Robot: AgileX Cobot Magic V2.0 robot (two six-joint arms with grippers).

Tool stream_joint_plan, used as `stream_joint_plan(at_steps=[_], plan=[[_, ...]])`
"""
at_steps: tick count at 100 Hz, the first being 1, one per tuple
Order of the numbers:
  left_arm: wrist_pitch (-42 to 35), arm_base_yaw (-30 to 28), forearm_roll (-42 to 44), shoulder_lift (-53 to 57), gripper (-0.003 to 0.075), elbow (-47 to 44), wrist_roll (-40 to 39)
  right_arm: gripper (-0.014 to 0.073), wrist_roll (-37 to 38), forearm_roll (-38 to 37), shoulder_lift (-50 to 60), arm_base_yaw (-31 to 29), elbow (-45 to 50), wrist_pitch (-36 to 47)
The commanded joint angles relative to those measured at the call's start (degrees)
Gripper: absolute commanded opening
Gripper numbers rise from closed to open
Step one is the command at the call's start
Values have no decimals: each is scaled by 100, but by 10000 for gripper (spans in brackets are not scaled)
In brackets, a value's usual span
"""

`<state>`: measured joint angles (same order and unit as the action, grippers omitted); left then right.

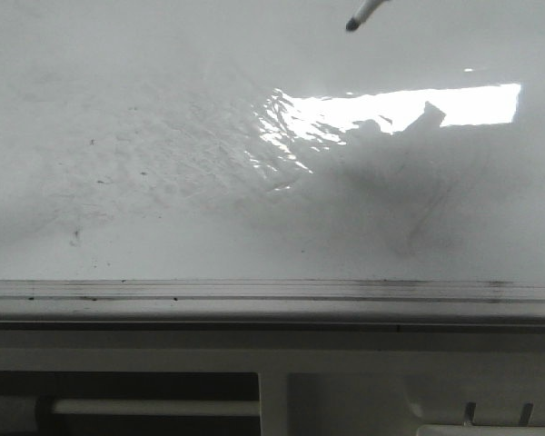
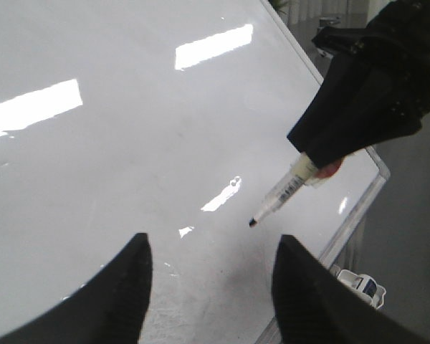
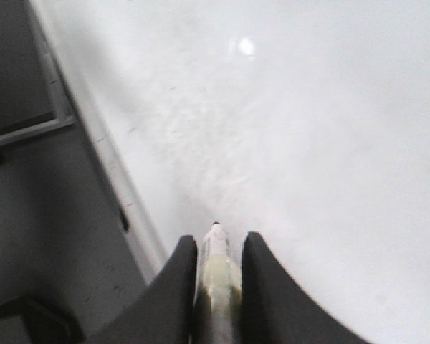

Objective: Write number 8 on whiteboard

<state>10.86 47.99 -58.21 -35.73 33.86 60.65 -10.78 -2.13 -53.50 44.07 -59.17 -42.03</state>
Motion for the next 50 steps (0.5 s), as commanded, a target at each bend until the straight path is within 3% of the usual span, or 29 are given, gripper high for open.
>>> stream_joint_plan(at_steps=[1, 14, 50], plan=[[-258, -100, -127, 265, 190, -104, -228, -41, 683, -703, 56, -34, -148, 900], [-269, -163, -238, 477, -22, -467, -228, -41, 683, -1107, -51, -34, 221, 1599], [-258, -163, -261, 486, -20, -561, -228, -41, 2176, -2917, -370, -34, 420, 1631]])
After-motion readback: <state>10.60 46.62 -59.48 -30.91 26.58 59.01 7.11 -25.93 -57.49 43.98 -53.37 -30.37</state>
